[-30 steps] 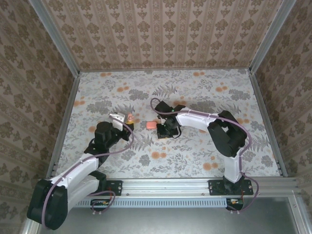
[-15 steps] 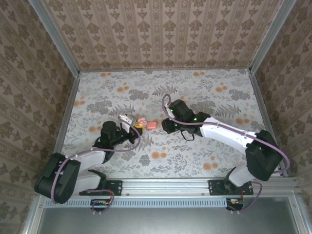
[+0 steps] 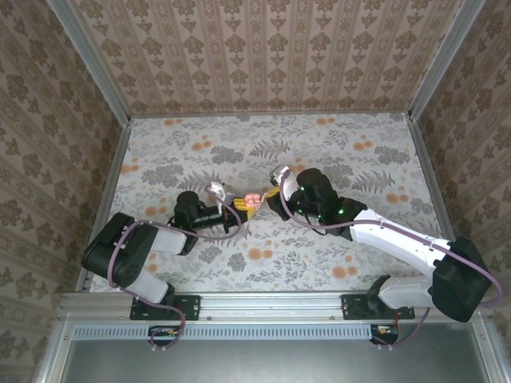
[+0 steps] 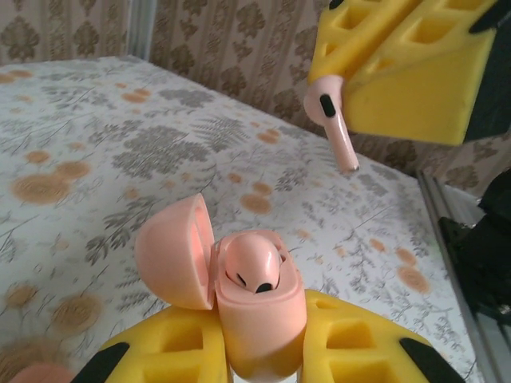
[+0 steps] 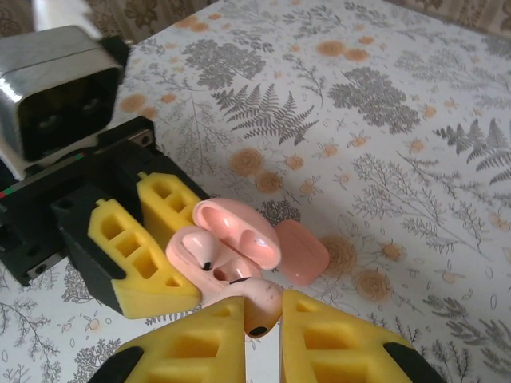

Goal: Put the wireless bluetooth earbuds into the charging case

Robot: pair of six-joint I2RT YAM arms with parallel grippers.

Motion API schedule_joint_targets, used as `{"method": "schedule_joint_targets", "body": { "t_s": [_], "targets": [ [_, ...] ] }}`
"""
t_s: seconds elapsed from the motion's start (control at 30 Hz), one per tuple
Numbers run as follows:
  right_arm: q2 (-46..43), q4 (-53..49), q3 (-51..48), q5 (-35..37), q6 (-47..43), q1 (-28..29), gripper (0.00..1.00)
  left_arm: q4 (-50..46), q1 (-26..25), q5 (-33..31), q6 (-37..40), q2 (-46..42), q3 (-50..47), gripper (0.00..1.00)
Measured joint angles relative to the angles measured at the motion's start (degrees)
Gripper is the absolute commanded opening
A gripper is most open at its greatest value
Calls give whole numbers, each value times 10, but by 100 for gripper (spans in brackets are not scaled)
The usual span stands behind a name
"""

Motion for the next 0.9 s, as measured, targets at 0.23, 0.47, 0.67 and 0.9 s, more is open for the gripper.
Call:
{"method": "schedule_joint_targets", "body": {
  "t_s": [0.23, 0.47, 0.67, 0.9],
  "targets": [
    [-5, 16, -2, -14, -47, 0, 15, 30, -9, 30, -24, 2, 16, 16],
    [-5, 21, -2, -19, -71, 0, 15, 34, -13, 38, -37, 1, 19, 16],
    [-5, 20, -2, -19, -82, 0, 14, 35, -13, 38, -46, -4, 19, 16],
    [-4, 22, -2, -19, -92, 0, 14, 35, -16, 40, -54, -11, 24, 16]
  ]
}}
